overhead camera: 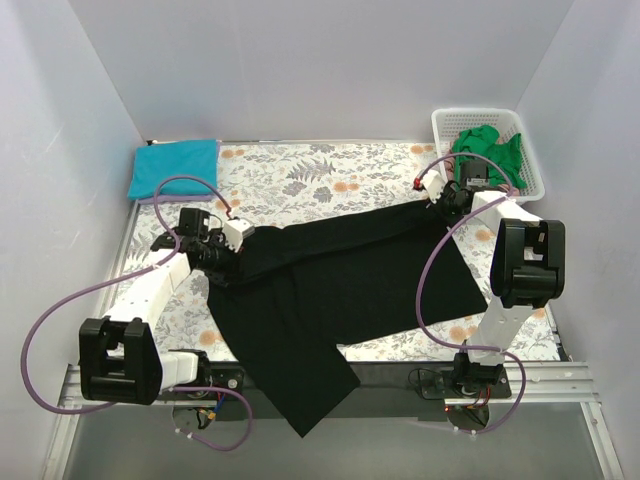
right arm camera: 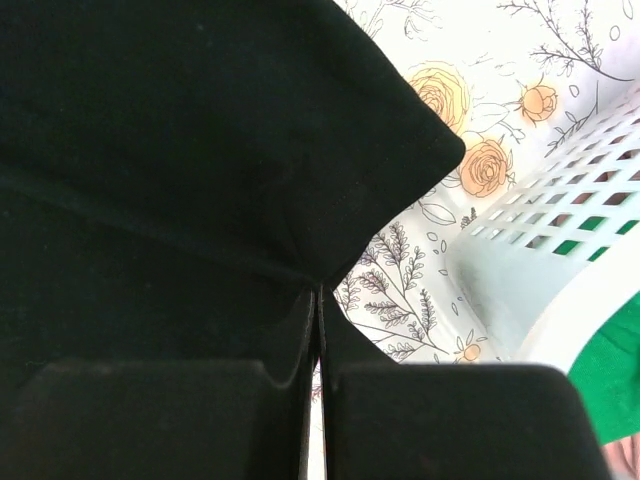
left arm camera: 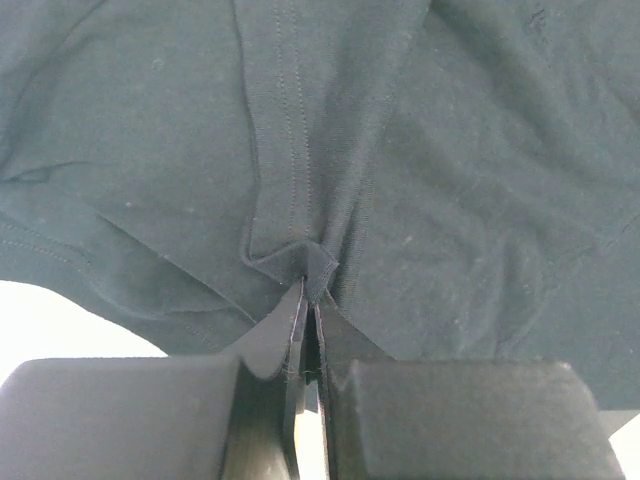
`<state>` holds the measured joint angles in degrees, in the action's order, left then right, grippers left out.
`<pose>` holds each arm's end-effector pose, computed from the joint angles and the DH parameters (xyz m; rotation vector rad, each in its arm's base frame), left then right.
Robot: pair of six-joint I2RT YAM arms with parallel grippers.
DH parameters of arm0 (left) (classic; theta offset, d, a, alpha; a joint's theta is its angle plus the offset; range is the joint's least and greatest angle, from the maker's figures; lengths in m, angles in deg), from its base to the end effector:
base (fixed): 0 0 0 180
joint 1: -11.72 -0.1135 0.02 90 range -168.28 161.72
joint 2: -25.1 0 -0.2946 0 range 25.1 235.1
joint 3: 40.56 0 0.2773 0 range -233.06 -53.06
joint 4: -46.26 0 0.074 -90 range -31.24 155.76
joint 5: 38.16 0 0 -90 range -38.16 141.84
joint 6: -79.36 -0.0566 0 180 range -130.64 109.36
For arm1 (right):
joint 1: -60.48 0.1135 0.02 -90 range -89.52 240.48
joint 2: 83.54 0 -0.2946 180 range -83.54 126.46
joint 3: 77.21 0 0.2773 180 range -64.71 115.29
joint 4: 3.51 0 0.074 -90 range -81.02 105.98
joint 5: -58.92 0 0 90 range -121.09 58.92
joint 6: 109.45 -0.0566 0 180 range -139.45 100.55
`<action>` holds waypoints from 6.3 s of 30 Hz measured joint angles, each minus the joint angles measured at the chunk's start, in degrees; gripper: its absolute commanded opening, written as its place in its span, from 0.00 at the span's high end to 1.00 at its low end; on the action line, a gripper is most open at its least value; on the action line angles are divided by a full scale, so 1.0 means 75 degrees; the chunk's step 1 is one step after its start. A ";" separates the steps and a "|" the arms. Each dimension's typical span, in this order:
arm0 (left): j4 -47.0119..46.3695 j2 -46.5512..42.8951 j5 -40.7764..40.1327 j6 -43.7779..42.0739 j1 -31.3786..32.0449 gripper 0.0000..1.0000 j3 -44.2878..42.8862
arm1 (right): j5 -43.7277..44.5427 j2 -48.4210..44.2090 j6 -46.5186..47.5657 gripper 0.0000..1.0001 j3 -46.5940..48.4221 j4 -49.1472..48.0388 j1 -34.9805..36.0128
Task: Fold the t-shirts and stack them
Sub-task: Fold the tshirt
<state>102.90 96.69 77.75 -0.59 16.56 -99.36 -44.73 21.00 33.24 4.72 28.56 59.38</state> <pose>0.2383 -0.0450 0.2147 -0.0104 2.7666 -0.6955 0.4247 0.0052 0.1868 -1.1675 2.1979 -0.0927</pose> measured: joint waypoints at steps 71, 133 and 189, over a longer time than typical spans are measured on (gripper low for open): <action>-0.1513 0.1737 -0.1256 0.2008 -0.0417 1.00 -0.3870 | -0.0020 0.1110 -0.1376 0.99 0.3182 -0.0009 0.0653; 0.0915 0.0338 -0.0309 0.0804 0.0393 1.00 -0.1565 | 0.1163 0.0119 0.1376 0.99 -0.0187 -0.1215 0.0664; 0.0254 0.7082 -0.1413 0.2442 -0.0799 0.50 -0.6709 | 0.1638 -0.0498 0.0157 0.77 -0.1166 0.0597 0.2687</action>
<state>104.80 149.80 67.15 17.72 10.57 -149.68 -32.45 17.26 34.42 -4.02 33.04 79.53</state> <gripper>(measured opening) 0.478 0.231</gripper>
